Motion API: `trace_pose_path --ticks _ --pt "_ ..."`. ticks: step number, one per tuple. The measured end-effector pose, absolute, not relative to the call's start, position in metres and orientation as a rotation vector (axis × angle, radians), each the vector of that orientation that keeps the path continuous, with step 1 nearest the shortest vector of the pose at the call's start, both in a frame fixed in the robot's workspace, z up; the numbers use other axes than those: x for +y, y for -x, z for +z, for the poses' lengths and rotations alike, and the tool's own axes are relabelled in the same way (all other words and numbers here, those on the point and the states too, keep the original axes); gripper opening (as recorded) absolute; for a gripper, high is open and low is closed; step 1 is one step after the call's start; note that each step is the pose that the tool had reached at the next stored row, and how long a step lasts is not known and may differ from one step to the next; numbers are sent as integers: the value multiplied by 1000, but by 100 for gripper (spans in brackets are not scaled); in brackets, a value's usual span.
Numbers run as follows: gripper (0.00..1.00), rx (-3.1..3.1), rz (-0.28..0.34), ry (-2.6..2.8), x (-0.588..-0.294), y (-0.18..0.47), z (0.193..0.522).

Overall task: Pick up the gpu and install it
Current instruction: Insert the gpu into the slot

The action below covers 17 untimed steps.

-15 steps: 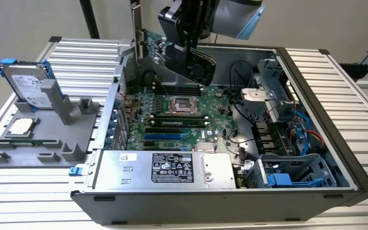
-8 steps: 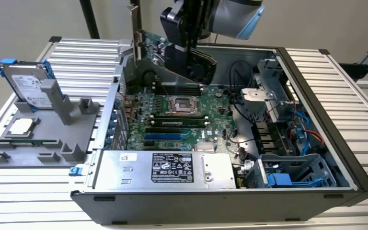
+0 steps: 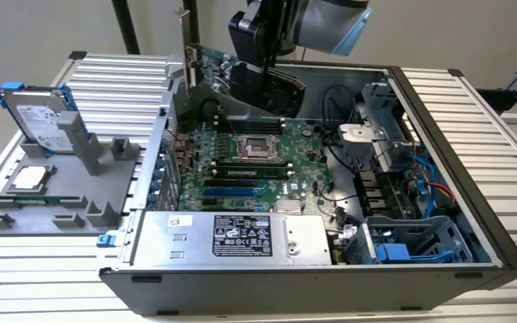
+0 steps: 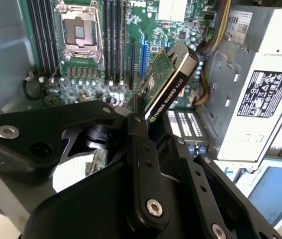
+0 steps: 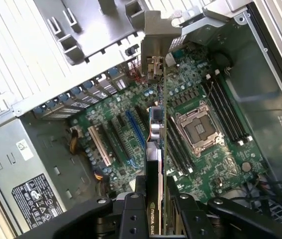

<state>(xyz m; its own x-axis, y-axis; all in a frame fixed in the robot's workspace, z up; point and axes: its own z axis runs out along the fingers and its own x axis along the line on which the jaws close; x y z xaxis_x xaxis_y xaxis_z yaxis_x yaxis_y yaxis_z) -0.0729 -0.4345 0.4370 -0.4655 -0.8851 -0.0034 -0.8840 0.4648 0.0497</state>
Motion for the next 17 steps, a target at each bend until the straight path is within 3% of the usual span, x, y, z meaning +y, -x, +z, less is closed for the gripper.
trace_pose_path --ticks 17 --pt "0 -2568 -67 -1764 -434 73 438"
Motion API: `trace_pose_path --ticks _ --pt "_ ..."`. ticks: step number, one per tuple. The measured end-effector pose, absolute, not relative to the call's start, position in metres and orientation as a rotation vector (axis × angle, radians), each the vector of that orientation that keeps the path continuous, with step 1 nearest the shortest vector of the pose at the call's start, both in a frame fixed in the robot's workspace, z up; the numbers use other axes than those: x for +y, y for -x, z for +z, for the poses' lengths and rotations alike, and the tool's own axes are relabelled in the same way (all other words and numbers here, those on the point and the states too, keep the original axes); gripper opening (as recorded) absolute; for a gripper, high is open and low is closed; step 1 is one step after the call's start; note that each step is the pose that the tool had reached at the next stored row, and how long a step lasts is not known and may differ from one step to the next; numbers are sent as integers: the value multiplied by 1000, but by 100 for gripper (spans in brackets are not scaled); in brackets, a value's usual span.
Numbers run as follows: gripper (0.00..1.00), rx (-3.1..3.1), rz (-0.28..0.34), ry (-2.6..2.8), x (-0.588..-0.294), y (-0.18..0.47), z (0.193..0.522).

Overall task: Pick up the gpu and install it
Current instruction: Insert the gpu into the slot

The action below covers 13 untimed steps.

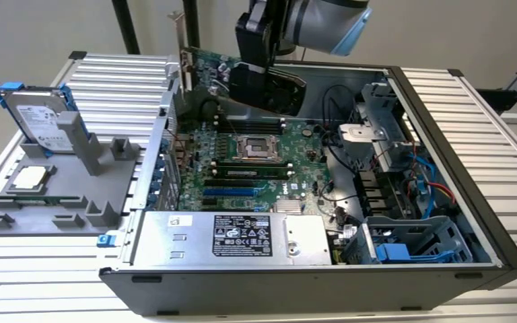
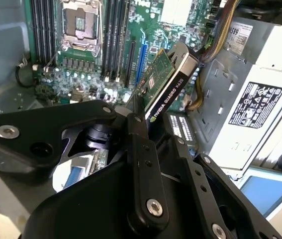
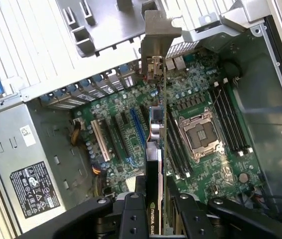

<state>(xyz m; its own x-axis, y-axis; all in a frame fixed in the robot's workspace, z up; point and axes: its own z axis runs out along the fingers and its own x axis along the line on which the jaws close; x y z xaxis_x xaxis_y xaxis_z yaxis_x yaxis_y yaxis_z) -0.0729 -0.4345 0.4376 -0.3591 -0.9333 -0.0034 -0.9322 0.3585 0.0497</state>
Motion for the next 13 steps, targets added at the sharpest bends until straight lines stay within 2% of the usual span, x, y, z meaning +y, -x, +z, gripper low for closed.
trace_pose_path --ticks 13 --pt "0 -2455 -64 -1914 -434 73 438"
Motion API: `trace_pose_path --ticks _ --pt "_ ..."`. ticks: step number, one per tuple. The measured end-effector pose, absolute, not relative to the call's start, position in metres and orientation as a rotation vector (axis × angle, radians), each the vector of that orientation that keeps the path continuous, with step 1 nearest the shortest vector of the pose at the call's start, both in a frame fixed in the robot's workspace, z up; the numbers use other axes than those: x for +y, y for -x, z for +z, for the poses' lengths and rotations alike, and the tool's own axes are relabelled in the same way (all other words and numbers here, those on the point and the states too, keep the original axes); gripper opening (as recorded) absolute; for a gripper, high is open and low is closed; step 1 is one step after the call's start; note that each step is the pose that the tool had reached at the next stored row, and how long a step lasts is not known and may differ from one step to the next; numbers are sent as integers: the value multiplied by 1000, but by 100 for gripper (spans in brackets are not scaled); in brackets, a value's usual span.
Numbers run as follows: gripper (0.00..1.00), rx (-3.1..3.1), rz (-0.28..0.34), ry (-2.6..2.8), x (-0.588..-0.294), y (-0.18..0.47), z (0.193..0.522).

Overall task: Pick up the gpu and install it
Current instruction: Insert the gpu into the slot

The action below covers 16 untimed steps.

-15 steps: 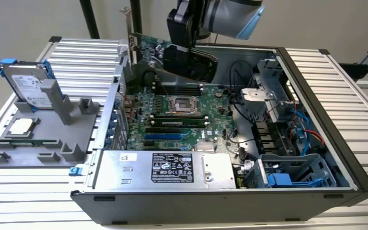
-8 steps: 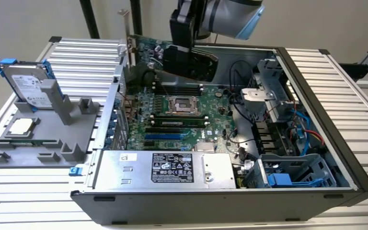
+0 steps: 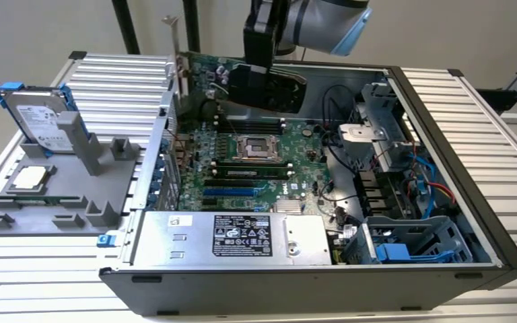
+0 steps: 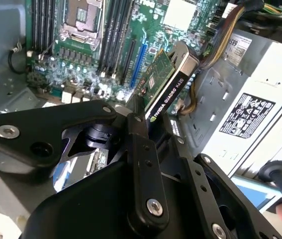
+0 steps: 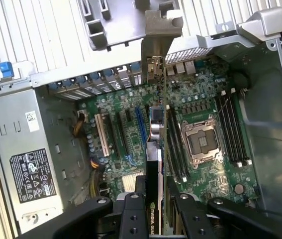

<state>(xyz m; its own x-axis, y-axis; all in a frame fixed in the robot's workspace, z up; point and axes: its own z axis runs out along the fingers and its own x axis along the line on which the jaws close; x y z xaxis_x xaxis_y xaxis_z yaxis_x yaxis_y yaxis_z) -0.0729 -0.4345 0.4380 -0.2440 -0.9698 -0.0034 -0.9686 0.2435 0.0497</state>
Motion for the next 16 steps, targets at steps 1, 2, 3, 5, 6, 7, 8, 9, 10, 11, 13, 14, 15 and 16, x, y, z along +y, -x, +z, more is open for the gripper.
trace_pose_path --ticks 1,2,3,5,6,7,8,9,10,11,13,14,15,16 --pt "0 -2446 -64 -1925 -434 73 438" --pt "0 -2436 -64 -1937 -434 73 438" --pt "0 -2427 -64 -1949 -434 73 438" --pt "0 -2408 -63 -1971 -434 73 438" --pt "0 -2398 -63 -1983 -434 73 438" --pt "0 -2389 -63 -1994 -434 73 438" --pt "0 -2379 -63 -2006 -434 73 438" --pt "0 -2368 -62 -2018 -434 73 438" --pt "0 -2358 -62 -2029 -434 73 438" --pt "0 -2348 -62 -2041 -434 73 438" --pt "0 -2328 -61 -2062 -434 73 438" --pt "0 -2319 -61 -2073 -434 73 439" --pt "0 -2308 -61 -2085 -434 73 439" --pt "0 -2297 -61 -2096 -434 73 439"
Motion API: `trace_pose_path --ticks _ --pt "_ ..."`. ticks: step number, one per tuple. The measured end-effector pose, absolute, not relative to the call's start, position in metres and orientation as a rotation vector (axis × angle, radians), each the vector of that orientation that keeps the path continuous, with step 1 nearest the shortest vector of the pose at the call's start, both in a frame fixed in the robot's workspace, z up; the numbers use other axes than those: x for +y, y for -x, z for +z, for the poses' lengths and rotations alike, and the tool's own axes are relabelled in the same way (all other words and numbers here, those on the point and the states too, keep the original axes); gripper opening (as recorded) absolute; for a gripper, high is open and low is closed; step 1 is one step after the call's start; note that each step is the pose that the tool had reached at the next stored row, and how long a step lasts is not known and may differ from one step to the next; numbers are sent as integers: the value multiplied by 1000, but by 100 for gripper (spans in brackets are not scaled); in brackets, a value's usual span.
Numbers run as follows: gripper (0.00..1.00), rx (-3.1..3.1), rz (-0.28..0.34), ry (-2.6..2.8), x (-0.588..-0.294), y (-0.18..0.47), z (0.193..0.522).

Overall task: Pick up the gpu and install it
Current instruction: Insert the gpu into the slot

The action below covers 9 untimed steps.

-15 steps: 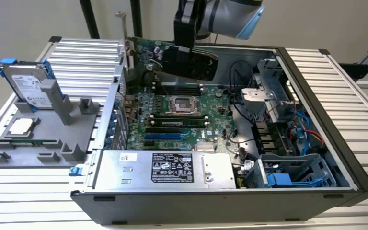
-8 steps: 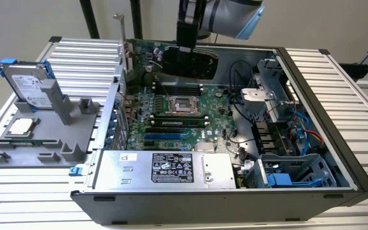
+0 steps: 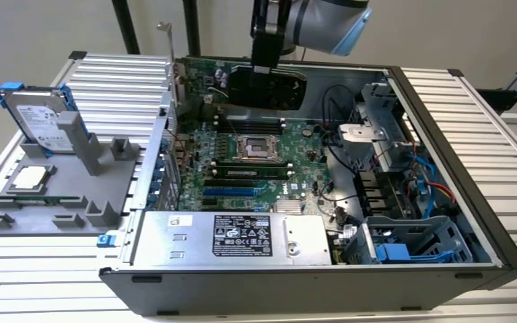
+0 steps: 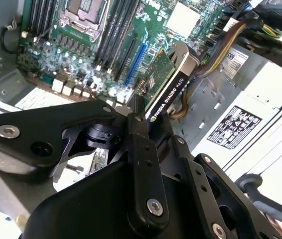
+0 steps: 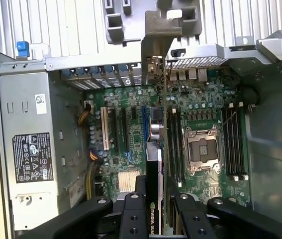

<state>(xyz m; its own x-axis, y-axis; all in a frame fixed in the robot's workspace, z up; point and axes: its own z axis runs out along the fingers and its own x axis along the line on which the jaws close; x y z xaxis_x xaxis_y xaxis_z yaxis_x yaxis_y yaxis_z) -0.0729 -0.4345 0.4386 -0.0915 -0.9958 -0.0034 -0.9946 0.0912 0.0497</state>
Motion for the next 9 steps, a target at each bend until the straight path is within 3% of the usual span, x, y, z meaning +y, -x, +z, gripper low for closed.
trace_pose_path --ticks 9 --pt "0 -2209 -59 -2187 -434 73 439"
